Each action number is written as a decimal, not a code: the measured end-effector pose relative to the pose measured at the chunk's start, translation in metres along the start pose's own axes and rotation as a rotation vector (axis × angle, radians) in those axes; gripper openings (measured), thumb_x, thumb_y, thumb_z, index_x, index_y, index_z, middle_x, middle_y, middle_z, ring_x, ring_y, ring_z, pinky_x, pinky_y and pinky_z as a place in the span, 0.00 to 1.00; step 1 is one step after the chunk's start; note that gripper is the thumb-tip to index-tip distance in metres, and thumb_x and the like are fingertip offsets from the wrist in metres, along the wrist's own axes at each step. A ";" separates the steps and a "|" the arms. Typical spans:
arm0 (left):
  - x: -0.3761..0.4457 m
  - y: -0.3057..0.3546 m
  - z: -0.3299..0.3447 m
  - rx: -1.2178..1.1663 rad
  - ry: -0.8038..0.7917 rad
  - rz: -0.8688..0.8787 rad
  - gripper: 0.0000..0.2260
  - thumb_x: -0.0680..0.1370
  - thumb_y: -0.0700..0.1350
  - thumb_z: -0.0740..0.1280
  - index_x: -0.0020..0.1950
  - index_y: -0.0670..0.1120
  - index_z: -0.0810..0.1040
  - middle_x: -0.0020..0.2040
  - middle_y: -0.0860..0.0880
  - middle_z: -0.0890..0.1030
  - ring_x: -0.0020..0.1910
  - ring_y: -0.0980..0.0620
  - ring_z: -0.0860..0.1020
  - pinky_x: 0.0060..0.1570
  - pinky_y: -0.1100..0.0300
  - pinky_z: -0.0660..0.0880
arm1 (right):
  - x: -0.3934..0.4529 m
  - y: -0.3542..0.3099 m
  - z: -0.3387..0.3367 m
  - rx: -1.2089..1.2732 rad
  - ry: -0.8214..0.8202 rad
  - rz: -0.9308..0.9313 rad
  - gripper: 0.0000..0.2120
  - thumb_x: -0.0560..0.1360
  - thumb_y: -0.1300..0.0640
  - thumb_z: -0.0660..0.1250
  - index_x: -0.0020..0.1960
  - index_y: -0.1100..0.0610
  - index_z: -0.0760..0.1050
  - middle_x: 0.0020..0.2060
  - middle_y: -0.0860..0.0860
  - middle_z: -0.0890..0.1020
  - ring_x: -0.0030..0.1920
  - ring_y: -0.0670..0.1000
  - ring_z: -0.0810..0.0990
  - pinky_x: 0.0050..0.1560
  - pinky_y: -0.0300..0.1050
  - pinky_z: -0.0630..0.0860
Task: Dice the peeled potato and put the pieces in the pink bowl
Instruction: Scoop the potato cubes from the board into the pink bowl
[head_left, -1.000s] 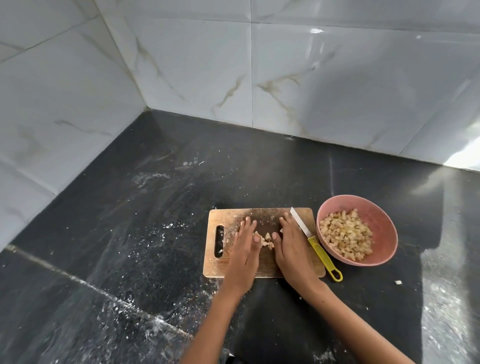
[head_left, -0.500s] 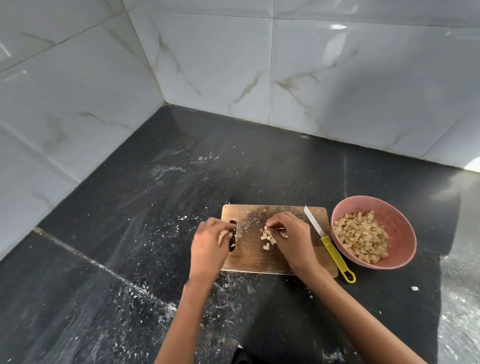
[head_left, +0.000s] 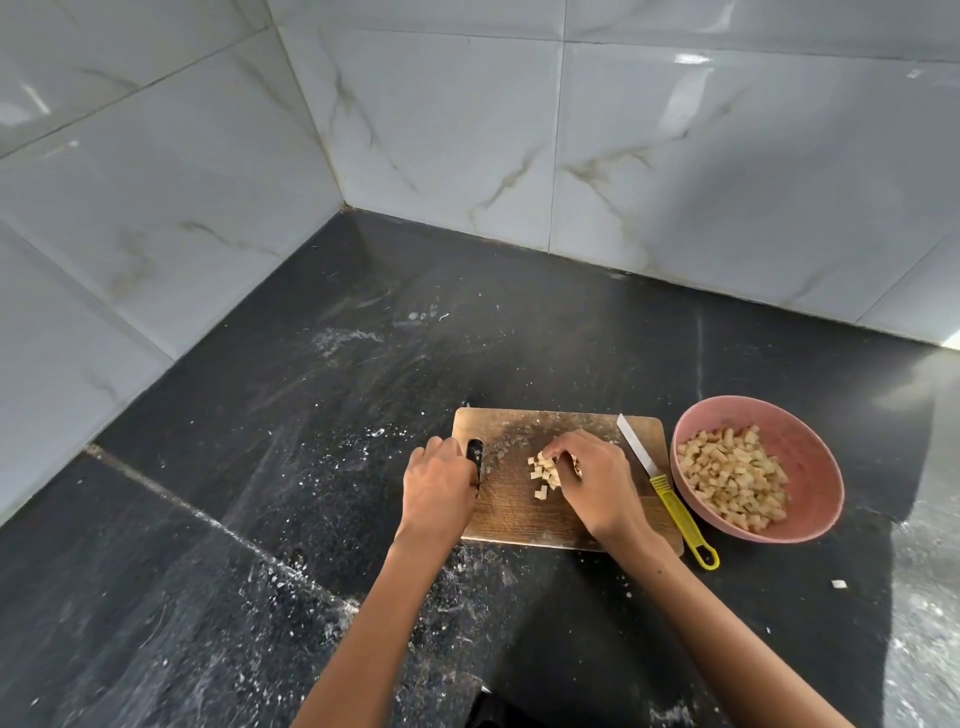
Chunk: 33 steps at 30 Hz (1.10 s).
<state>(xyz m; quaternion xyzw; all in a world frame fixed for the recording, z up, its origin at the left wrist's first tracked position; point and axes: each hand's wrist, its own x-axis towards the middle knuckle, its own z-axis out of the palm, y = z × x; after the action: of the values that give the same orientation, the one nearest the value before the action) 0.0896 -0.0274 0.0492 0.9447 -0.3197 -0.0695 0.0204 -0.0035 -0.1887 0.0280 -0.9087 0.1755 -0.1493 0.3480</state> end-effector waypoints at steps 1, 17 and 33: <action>0.000 0.000 0.002 0.008 0.008 0.014 0.10 0.80 0.45 0.63 0.57 0.49 0.81 0.56 0.51 0.75 0.58 0.52 0.69 0.61 0.58 0.66 | 0.000 0.001 -0.001 0.003 0.007 0.000 0.09 0.74 0.67 0.66 0.48 0.56 0.81 0.45 0.48 0.83 0.47 0.47 0.80 0.49 0.41 0.77; 0.005 0.045 0.019 -0.821 0.120 -0.111 0.12 0.78 0.37 0.64 0.59 0.46 0.81 0.53 0.52 0.82 0.47 0.61 0.78 0.47 0.77 0.70 | -0.021 0.028 0.013 -0.398 -0.252 -0.146 0.44 0.75 0.30 0.48 0.78 0.60 0.44 0.76 0.53 0.43 0.76 0.51 0.40 0.74 0.47 0.40; -0.003 0.047 0.027 -0.742 -0.051 0.007 0.28 0.75 0.33 0.68 0.73 0.48 0.68 0.65 0.51 0.71 0.64 0.53 0.71 0.67 0.55 0.68 | -0.028 0.016 -0.012 -0.395 -0.278 -0.169 0.24 0.75 0.65 0.65 0.71 0.56 0.68 0.72 0.54 0.65 0.73 0.54 0.60 0.57 0.50 0.77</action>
<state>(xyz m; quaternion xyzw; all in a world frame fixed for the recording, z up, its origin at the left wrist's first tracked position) 0.0555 -0.0629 0.0268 0.8700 -0.2764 -0.2040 0.3536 -0.0369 -0.1949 0.0217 -0.9823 0.0753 -0.0141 0.1708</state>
